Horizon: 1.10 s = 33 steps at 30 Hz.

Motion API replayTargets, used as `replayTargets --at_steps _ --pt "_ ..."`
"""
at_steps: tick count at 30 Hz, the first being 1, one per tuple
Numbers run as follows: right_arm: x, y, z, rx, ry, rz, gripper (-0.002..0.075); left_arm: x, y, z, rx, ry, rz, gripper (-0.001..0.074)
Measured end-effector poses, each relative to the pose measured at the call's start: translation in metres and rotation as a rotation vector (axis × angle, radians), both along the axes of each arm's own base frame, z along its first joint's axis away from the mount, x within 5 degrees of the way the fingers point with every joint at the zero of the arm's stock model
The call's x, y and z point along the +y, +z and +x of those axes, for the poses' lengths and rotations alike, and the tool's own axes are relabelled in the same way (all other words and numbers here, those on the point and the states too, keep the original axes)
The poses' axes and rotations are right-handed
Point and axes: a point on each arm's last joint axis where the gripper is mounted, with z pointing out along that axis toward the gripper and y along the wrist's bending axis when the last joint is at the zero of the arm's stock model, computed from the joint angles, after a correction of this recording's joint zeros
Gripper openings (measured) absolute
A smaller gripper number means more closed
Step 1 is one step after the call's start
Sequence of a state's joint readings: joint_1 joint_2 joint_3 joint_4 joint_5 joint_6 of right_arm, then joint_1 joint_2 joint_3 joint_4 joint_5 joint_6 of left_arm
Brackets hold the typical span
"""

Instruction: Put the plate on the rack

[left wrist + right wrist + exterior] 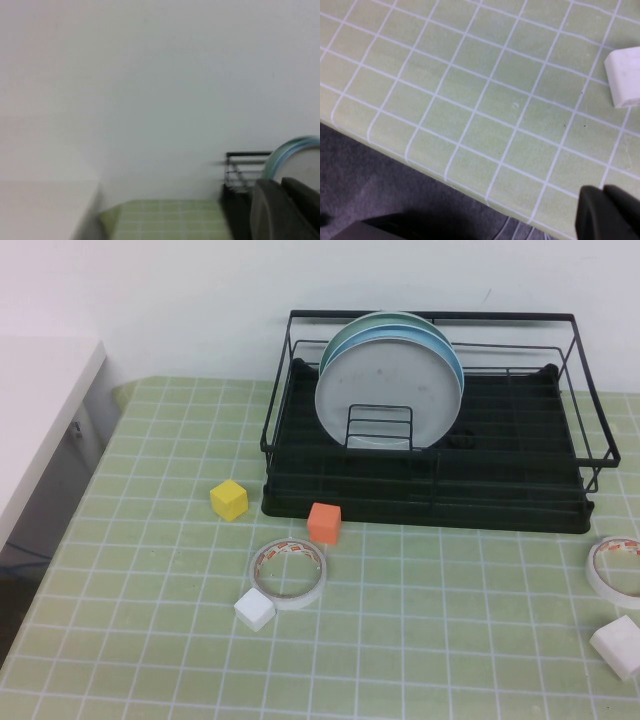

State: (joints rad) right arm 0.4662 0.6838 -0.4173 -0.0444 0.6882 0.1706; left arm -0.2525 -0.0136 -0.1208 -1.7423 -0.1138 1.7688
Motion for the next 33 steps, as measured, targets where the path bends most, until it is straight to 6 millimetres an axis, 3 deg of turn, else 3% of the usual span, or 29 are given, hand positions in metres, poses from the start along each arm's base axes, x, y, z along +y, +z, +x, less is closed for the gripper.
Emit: replayTargets --at_steps 5,12,17,29,33 --pt "0.0 0.0 0.0 0.0 0.0 0.0 0.0 0.0 0.003 -0.001 0.008 -0.056 -0.228 -0.0001" --pt "0.0 0.0 0.0 0.001 0.0 0.002 0.0 -0.003 -0.002 0.0 -0.061 -0.082 -0.211 -0.0001" --pt "0.0 0.0 0.0 0.002 -0.001 0.004 0.0 -0.008 -0.041 0.008 0.127 -0.113 -0.237 -0.0001" --pt "0.0 0.0 0.0 0.003 -0.001 0.006 0.0 -0.01 -0.076 0.005 0.501 -0.084 -0.114 -0.0001" --pt "0.0 0.0 0.0 0.003 -0.001 0.006 0.0 -0.009 -0.077 0.004 0.524 -0.079 -0.101 -0.0001"
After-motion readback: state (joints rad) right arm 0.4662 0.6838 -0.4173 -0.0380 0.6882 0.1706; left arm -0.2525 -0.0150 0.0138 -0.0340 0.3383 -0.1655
